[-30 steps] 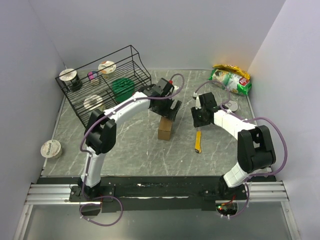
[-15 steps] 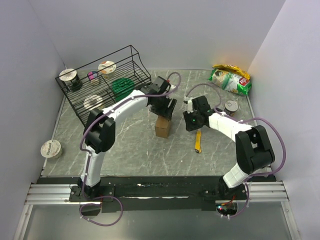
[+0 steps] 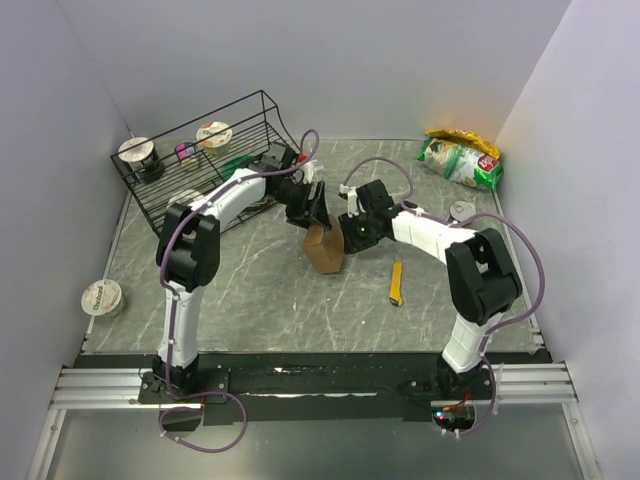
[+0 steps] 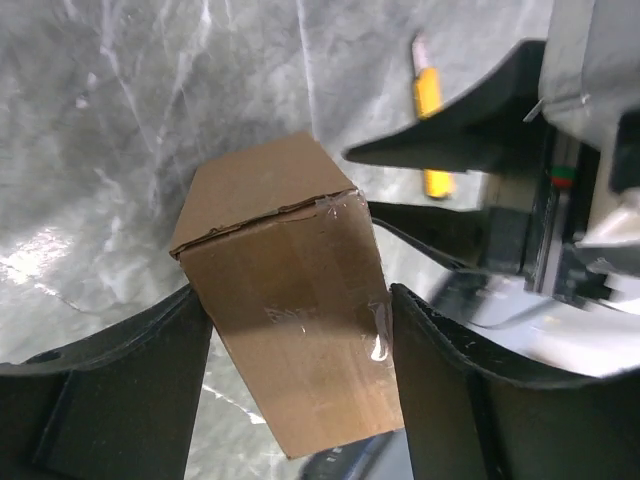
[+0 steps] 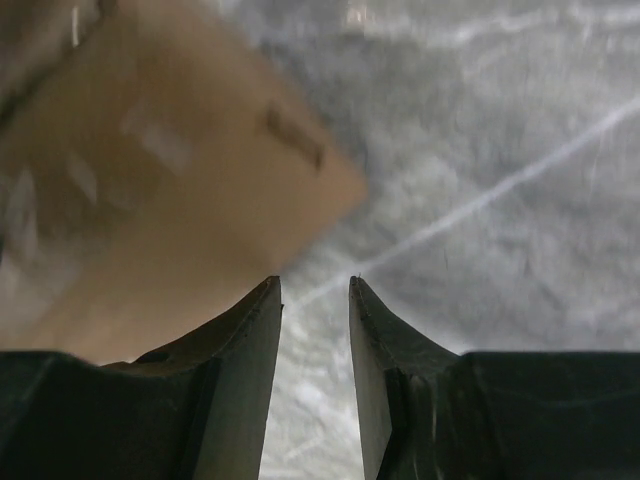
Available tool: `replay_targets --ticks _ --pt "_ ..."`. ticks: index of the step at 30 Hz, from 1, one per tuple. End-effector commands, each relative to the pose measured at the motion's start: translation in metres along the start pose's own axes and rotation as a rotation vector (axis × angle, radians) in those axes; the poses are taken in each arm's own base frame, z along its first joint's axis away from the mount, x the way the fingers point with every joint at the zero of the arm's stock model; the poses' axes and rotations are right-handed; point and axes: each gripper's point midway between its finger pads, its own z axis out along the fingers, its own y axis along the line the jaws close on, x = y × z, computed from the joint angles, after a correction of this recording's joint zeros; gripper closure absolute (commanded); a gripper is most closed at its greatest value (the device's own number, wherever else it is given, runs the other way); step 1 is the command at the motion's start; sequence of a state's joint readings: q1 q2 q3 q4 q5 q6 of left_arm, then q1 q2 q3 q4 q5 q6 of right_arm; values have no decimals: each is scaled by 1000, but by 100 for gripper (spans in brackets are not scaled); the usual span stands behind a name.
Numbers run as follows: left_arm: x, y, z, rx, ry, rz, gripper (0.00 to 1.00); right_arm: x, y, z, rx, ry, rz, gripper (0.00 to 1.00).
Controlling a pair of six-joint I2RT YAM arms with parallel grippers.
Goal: Unpack the express box
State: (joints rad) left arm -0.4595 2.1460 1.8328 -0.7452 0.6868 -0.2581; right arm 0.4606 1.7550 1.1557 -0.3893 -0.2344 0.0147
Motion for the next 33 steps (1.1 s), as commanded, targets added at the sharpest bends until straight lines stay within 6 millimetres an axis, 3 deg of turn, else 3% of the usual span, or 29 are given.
replay_targets --ticks 1,7,15,25,28,30,31,33 --pt "-2 -23 -10 277 20 -100 51 -15 11 3 -24 1 5 59" --pt "-14 -37 -29 435 12 -111 52 -11 17 15 12 35 -57 59" --pt "-22 -55 -54 585 11 -99 49 -15 59 35 -18 39 -120 59" --pt "-24 -47 -75 651 -2 -135 60 -9 51 45 33 56 -124 59" --pt "-20 -42 -72 602 -29 -78 59 -8 48 38 37 51 -133 59" --pt "-17 -36 -67 534 -47 -50 58 -19 41 21 53 5 -137 59" --pt "-12 -32 -64 505 -42 -32 52 -16 36 15 53 0 -158 59" --pt "-14 -20 -57 392 -67 20 45 -30 27 -11 50 -68 -208 59"
